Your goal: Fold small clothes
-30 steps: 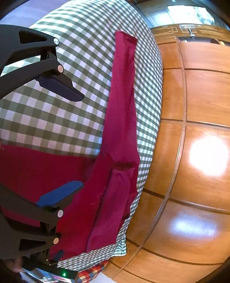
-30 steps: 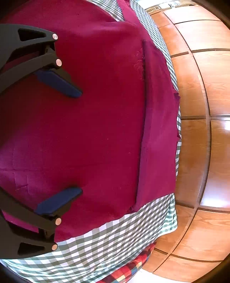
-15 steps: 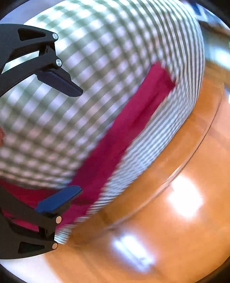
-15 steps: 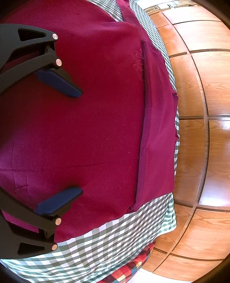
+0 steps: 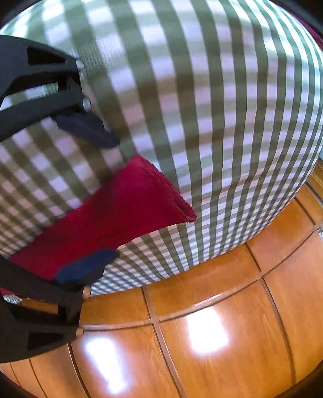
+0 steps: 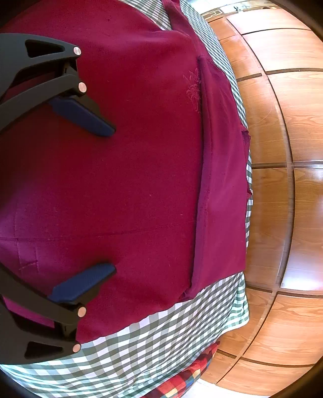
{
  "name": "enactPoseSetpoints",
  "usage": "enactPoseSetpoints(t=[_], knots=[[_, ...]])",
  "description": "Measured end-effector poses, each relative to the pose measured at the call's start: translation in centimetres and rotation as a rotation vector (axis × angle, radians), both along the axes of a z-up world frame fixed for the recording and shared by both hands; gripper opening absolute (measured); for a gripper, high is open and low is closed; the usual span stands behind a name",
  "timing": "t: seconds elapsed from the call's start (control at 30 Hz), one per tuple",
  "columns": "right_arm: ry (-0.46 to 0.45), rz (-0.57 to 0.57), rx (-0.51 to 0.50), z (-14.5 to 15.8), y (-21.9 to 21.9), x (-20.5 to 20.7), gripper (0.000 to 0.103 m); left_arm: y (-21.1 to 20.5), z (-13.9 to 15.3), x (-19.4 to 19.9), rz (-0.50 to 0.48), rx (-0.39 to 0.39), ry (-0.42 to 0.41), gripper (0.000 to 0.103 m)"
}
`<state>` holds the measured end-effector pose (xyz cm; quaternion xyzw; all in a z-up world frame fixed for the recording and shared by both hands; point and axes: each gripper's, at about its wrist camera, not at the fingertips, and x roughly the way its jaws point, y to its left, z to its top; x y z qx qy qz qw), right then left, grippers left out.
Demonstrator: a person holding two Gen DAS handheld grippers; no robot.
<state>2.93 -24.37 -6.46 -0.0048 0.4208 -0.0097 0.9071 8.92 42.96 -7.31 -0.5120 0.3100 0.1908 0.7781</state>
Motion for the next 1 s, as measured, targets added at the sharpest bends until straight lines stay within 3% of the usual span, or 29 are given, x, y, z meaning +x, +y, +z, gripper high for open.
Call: enactPoseSetpoints(t=[0.03,0.1,0.3,0.4,0.57,0.7,0.77,0.9,0.97,1.0], knots=[[0.0,-0.001,0.0,0.0,0.0,0.0,0.101,0.3,-0.2,0.8,-0.021,0.014,0.016,0.035],[0.0,-0.001,0.001,0.0,0.1,0.0,0.101,0.1,-0.3,2.0,-0.054,0.03,0.024,0.012],[-0.001,-0.002,0.002,-0.1,0.1,0.0,0.101,-4.6,5.2,3.7,-0.196,0.086,-0.147,0.012],[-0.003,-0.002,0.003,-0.1,0.2,0.1,0.101,-10.1,9.0,5.6,-0.326,0.097,-0.258,0.012],[-0.008,-0.001,0.013,-0.1,0.1,0.0,0.101,-21.7,12.5,8.8,-0.585,0.102,-0.366,0.012],[-0.013,-0.001,0.025,0.0,0.0,-0.1,0.101,-31.7,12.0,10.9,-0.786,0.116,-0.376,0.012],[-0.014,-0.001,0.032,0.0,-0.1,-0.1,0.101,-36.7,10.3,11.9,-0.887,0.119,-0.339,0.012],[-0.016,0.002,0.05,0.0,-0.4,-0.2,0.101,-42.8,6.8,12.7,-1.018,0.16,-0.252,0.012],[-0.013,0.002,0.057,0.0,-0.4,-0.1,0.101,-44.3,5.2,12.2,-1.082,0.173,-0.204,0.03],[-0.008,0.003,0.061,0.1,-0.4,-0.1,0.101,-44.4,4.9,11.5,-1.079,0.188,-0.194,0.047]])
